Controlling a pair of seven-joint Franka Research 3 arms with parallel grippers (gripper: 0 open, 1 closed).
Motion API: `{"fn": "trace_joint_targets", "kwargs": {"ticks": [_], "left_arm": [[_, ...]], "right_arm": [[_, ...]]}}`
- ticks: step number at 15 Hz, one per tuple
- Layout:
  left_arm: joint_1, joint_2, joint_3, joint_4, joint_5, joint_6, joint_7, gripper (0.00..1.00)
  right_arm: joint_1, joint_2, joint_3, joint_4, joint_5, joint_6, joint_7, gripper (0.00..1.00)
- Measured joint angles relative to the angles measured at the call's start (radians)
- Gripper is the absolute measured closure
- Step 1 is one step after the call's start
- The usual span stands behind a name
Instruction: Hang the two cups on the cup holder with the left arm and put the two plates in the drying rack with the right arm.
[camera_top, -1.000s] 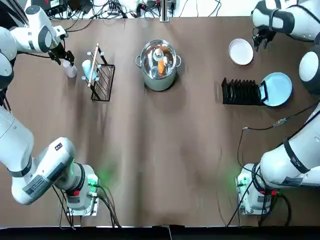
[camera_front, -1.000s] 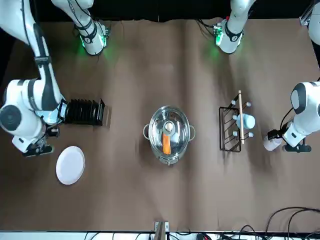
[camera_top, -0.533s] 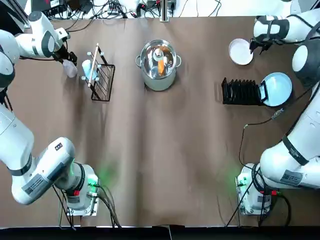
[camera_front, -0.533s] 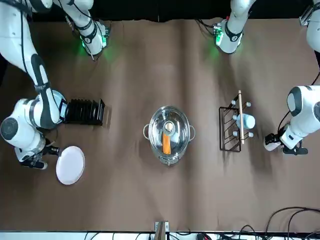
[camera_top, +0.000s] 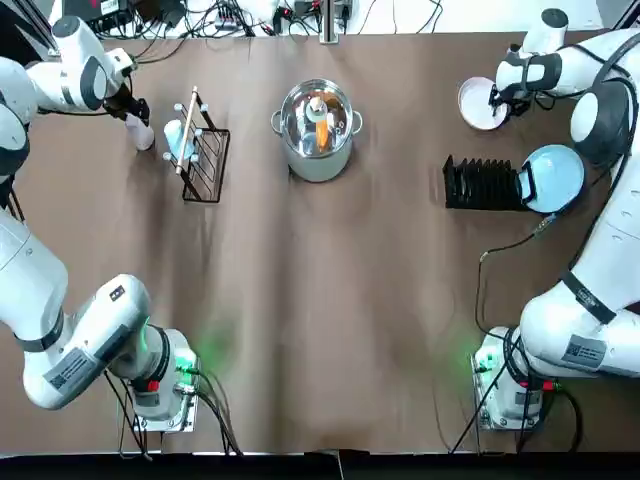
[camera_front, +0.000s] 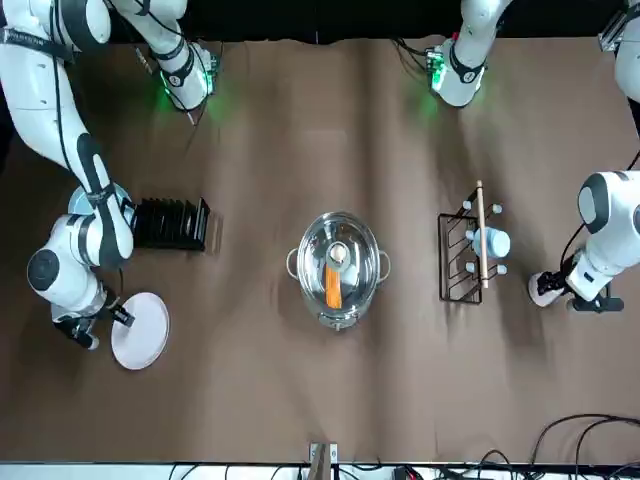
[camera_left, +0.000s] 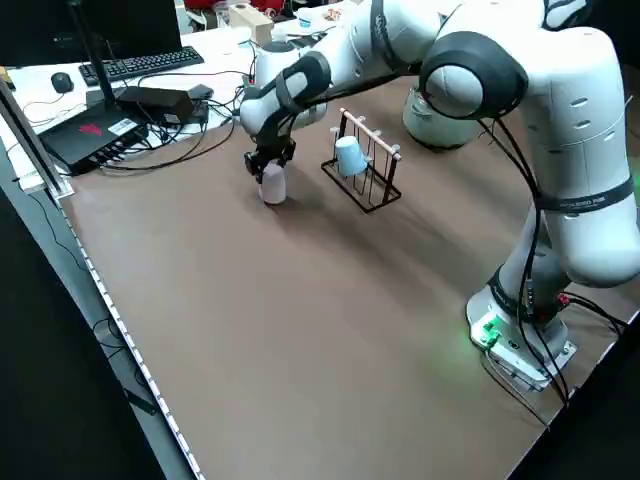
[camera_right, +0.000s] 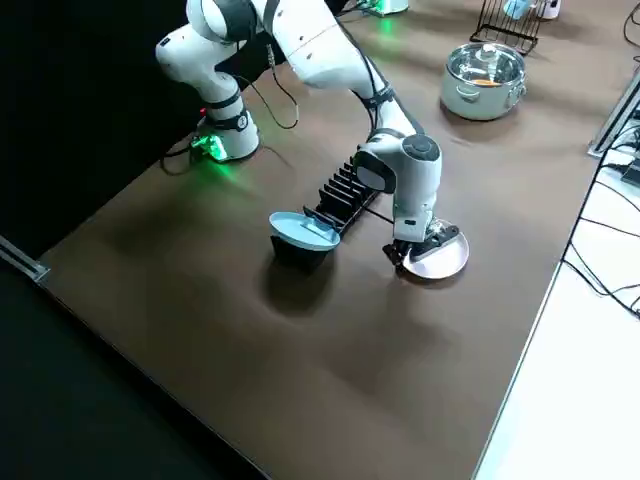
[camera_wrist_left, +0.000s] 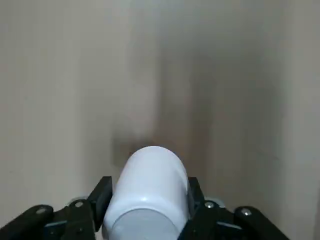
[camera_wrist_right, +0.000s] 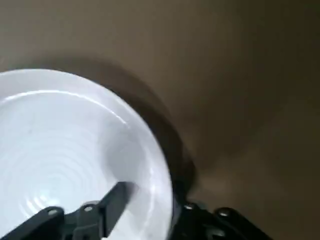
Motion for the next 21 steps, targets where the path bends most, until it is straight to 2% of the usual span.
{"fn": "trace_joint_targets", "kwargs": {"ticks": [1, 3, 5, 7, 11, 14, 16, 19, 21], "left_arm": [[0.003, -0.014, -0.023, 0.01, -0.001, -0.029, -0.045, 0.34], [0.003, -0.058, -0.086, 0.046, -0.001, -0.168, -0.154, 0.34], [0.002, -0.107, -0.16, 0.095, -0.019, -0.326, -0.271, 0.34], [0.0, -0.143, -0.225, 0.144, -0.079, -0.423, -0.382, 0.34], [-0.011, -0.157, -0.288, 0.167, -0.115, -0.455, -0.564, 0.34], [-0.035, -0.144, -0.288, 0.167, -0.118, -0.455, -0.62, 0.34], [-0.066, -0.127, -0.289, 0.167, -0.118, -0.454, -0.687, 0.34], [-0.072, -0.114, -0.288, 0.169, -0.118, -0.453, -0.733, 0.34], [-0.072, -0.107, -0.287, 0.17, -0.118, -0.453, -0.757, 0.34]], "right_arm": [[-0.001, 0.0, -0.001, 0.002, 0.0, 0.001, 0.015, 0.68], [-0.003, -0.001, -0.002, 0.006, 0.004, 0.001, 0.036, 0.85], [-0.003, -0.005, -0.001, 0.01, 0.007, 0.0, 0.048, 0.88], [-0.002, -0.004, -0.001, 0.01, 0.007, 0.0, 0.052, 0.88], [-0.002, -0.005, 0.0, 0.025, 0.007, -0.024, 0.052, 0.88], [0.0, -0.014, 0.003, 0.059, 0.007, -0.108, 0.052, 0.88], [0.002, -0.043, 0.006, 0.1, 0.007, -0.205, 0.039, 0.9], [0.0, -0.079, 0.005, 0.12, 0.007, -0.274, -0.017, 0.98], [-0.002, -0.106, 0.003, 0.128, 0.007, -0.309, -0.067, 0.97]]}}
